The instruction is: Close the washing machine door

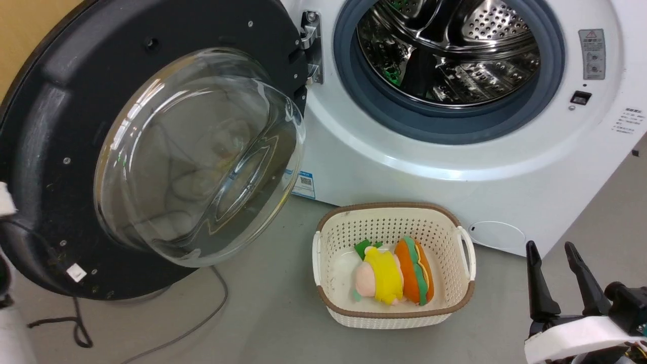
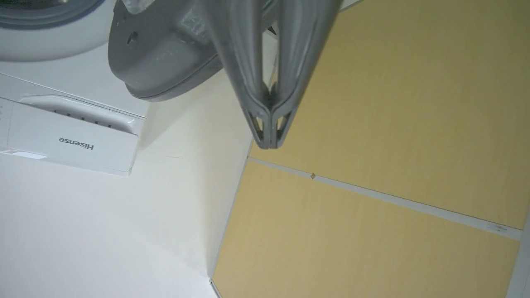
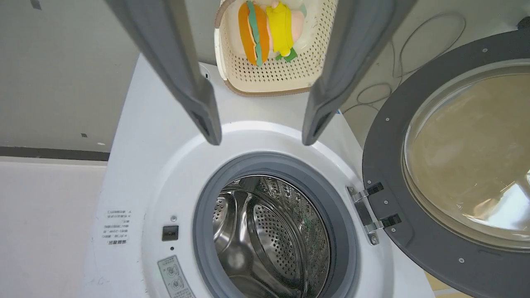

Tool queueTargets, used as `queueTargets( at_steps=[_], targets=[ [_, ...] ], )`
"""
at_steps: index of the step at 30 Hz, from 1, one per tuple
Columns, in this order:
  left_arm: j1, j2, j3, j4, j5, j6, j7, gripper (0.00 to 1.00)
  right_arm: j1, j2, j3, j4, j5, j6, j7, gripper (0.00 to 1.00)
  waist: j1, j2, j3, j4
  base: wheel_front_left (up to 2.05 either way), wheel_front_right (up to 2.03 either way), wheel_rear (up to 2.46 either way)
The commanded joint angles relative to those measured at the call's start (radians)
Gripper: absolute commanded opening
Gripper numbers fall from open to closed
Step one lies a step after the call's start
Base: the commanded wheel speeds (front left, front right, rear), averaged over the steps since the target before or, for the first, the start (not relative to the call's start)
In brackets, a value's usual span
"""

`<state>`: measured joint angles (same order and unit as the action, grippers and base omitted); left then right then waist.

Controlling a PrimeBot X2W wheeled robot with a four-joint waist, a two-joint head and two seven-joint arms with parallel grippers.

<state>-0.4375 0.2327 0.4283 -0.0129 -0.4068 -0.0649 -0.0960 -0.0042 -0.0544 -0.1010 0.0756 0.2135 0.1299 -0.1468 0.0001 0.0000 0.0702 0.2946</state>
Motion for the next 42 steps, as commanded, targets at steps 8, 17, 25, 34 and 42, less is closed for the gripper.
queueTargets(
  at_steps=[8, 17, 25, 34, 42],
  targets=[
    [-0.073, 0.08, 0.071, 0.2, -0.118, 0.013, 0.133, 0.0, 0.002, 0.003, -0.008, 0.021, 0.031, 0.001, -0.026, 1.0, -0.0001, 0.0, 0.013, 0.029, 0.0, 0.0, 0.0],
    [-0.107, 0.131, 0.108, 0.405, -0.277, 0.002, 0.369, 0.0, 0.003, 0.003, -0.004, 0.034, 0.057, 0.001, -0.045, 1.0, -0.0001, 0.0, 0.018, 0.04, 0.0, 0.0, 0.0],
    [-0.057, 0.137, 0.117, 0.464, -0.472, -0.038, 0.603, 0.0, 0.015, 0.003, 0.002, 0.041, 0.09, 0.001, -0.064, 1.0, -0.0001, 0.0, 0.019, 0.049, 0.0, 0.0, 0.0],
    [0.073, 0.114, 0.079, 0.301, -0.71, -0.049, 0.783, 0.0, 0.026, 0.004, 0.004, 0.054, 0.124, 0.001, -0.082, 1.0, -0.0001, 0.0, 0.01, 0.076, 0.0, 0.0, 0.0],
    [0.181, 0.083, 0.002, 0.154, -0.843, -0.057, 0.877, 0.0, 0.031, 0.004, -0.008, 0.067, 0.158, 0.001, -0.099, 1.0, -0.0001, 0.0, 0.006, 0.11, 0.0, 0.0, 0.0]
  ],
)
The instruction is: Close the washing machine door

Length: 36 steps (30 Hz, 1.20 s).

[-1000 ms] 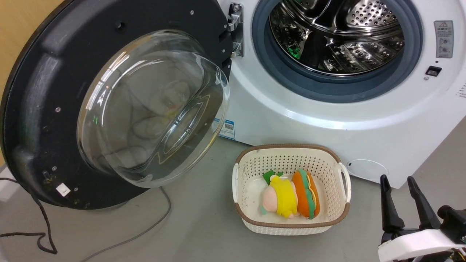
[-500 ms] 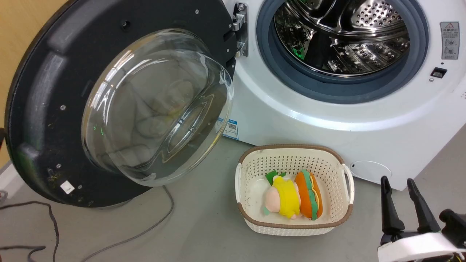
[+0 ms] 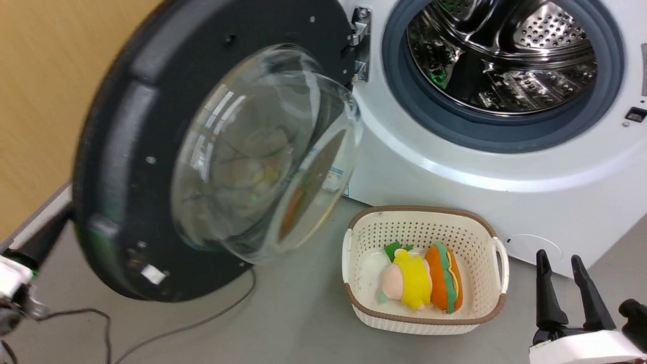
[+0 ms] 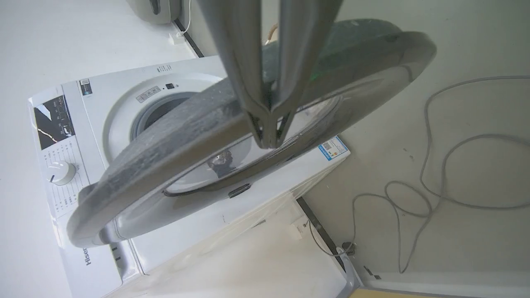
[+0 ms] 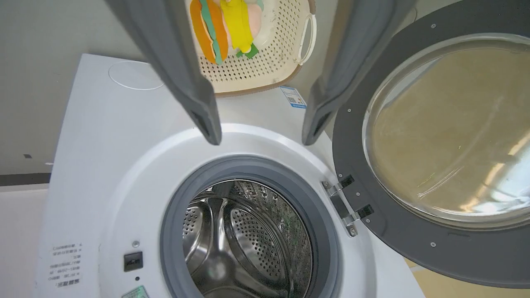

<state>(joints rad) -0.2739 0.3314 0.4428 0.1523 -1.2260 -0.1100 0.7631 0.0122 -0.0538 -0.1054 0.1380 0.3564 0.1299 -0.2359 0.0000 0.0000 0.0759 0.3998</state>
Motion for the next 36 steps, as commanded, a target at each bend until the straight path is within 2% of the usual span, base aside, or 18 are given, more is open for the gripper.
queueTargets(
  at_steps=[1, 6, 11, 19, 28, 36],
  targets=[
    [0.032, -0.019, -0.025, -0.036, -0.038, -0.013, 0.032, 0.0, 0.016, 0.003, -0.006, 0.007, 0.019, 0.001, -0.012, 1.0, 0.0, 0.0, 0.001, 0.009, 0.0, 0.0, 0.0],
    [0.083, -0.037, -0.103, -0.149, -0.117, -0.019, 0.104, 0.0, 0.018, 0.004, -0.011, 0.018, 0.037, 0.001, -0.023, 1.0, 0.0, 0.0, 0.005, 0.031, 0.0, 0.0, 0.0],
    [0.117, -0.053, -0.198, -0.237, -0.139, -0.021, 0.149, 0.0, 0.013, 0.004, -0.009, 0.021, 0.044, 0.001, -0.026, 1.0, 0.0, 0.0, 0.005, 0.031, 0.0, 0.0, 0.0],
    [0.122, -0.092, -0.353, -0.352, -0.159, -0.021, 0.159, 0.0, 0.001, 0.004, 0.001, 0.023, 0.041, 0.001, -0.026, 1.0, 0.0, 0.0, 0.011, -0.029, 0.0, 0.0, 0.0],
    [0.09, -0.136, -0.515, -0.437, -0.163, -0.021, 0.099, 0.0, -0.009, 0.004, -0.01, 0.023, 0.026, 0.001, -0.026, 1.0, 0.0, 0.0, 0.025, -0.148, 0.0, 0.0, 0.0],
    [0.018, -0.162, -0.688, -0.41, -0.108, -0.021, -0.07, 0.0, -0.038, 0.004, -0.007, 0.019, 0.017, 0.001, -0.026, 1.0, 0.0, 0.0, 0.049, -0.257, 0.0, 0.0, 0.0]
  ],
)
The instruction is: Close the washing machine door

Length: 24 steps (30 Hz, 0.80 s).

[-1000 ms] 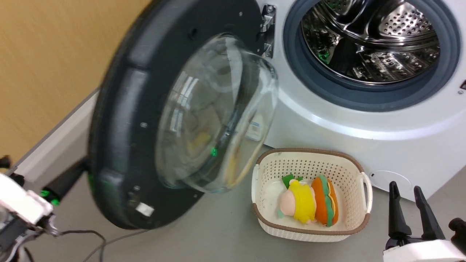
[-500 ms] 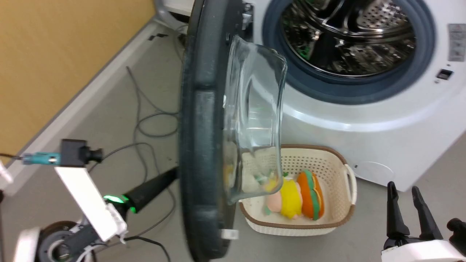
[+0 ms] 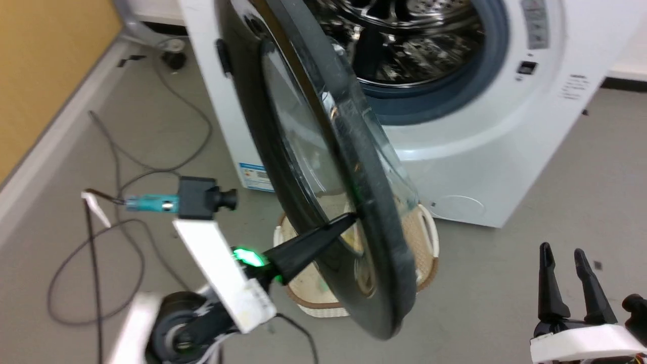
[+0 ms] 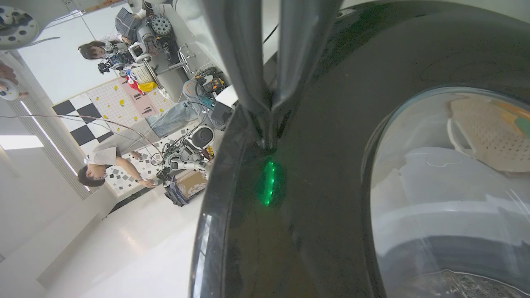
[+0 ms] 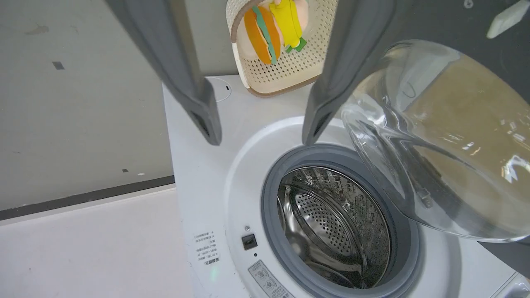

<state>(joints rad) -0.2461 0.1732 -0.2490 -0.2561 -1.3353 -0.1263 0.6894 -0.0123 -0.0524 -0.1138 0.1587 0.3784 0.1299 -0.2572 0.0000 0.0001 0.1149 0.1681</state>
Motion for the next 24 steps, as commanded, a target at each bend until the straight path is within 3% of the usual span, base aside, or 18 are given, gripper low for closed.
queueTargets(
  at_steps=[1, 14, 24],
  targets=[
    [-0.021, -0.008, -0.019, 0.012, 0.011, -0.004, -0.027, 0.0, -0.018, 0.002, 0.002, -0.003, -0.005, 0.001, -0.005, 1.0, 0.0, -0.0001, 0.014, -0.039, 0.0, 0.0, 0.0],
    [-0.206, -0.044, -0.316, 0.318, 0.082, -0.004, -0.465, 0.0, -0.052, 0.002, 0.002, -0.005, 0.006, 0.001, -0.005, 1.0, 0.0, -0.0001, 0.074, -0.21, 0.0, 0.0, 0.0],
    [-0.312, -0.01, -0.463, 0.505, 0.049, -0.004, -0.705, 0.0, -0.063, 0.002, 0.004, -0.002, 0.017, 0.001, -0.005, 1.0, 0.0, -0.0001, 0.088, -0.28, 0.0, 0.0, 0.0]
  ],
)
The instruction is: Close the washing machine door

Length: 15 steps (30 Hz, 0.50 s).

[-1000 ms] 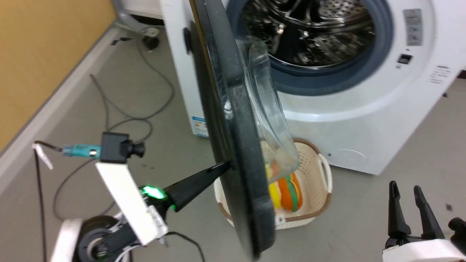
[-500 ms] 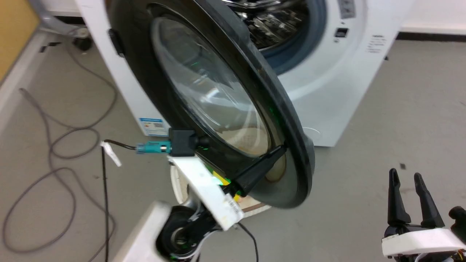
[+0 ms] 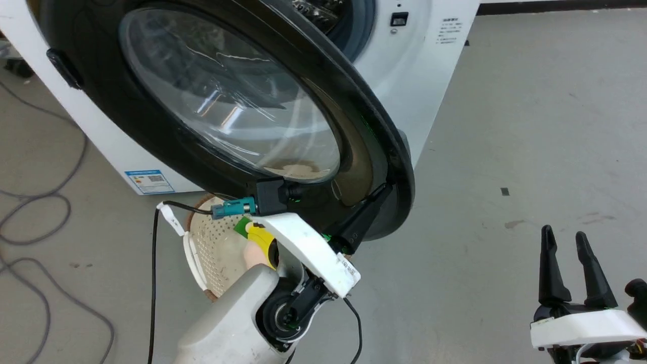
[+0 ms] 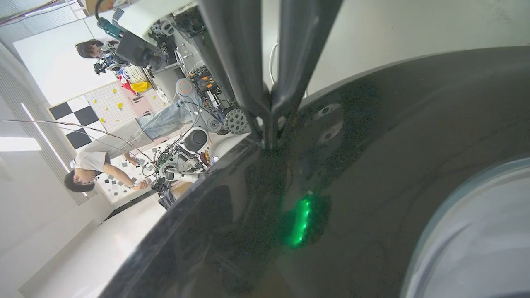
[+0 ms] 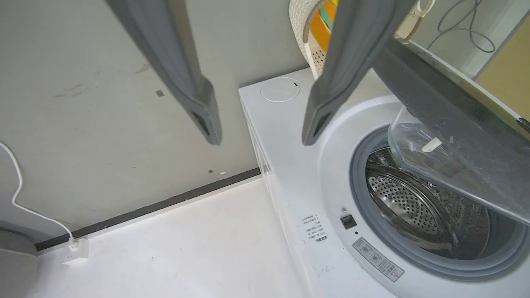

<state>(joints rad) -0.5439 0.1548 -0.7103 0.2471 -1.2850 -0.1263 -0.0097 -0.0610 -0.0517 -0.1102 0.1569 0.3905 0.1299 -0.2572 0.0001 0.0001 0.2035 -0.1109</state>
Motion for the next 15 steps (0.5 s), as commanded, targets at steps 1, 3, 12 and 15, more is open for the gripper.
queueTargets(
  at_steps=[1, 3, 12, 15],
  targets=[
    [-0.018, 0.018, -0.015, 0.008, -0.001, -0.004, -0.026, 0.0, -0.012, 0.001, -0.001, -0.001, 0.005, 0.001, -0.005, 1.0, -0.0001, -0.0001, -0.003, -0.001, 0.0, 0.0, 0.0],
    [-0.026, 0.038, -0.046, 0.017, 0.009, -0.004, -0.065, 0.0, -0.007, 0.001, -0.006, -0.004, 0.005, 0.001, -0.005, 1.0, -0.0001, -0.0001, -0.01, 0.003, 0.0, 0.0, 0.0],
    [-0.055, 0.147, -0.065, 0.126, 0.242, 0.037, -0.246, 0.0, 0.013, 0.001, -0.034, -0.038, -0.004, 0.001, -0.005, 1.0, -0.0001, -0.0001, -0.065, 0.037, 0.0, 0.0, 0.0],
    [-0.055, 0.165, 0.035, 0.098, 0.445, 0.157, -0.251, 0.0, 0.013, 0.001, -0.051, -0.061, -0.005, 0.001, -0.005, 1.0, -0.0001, -0.0001, -0.076, 0.053, 0.0, 0.0, 0.0]
  ],
)
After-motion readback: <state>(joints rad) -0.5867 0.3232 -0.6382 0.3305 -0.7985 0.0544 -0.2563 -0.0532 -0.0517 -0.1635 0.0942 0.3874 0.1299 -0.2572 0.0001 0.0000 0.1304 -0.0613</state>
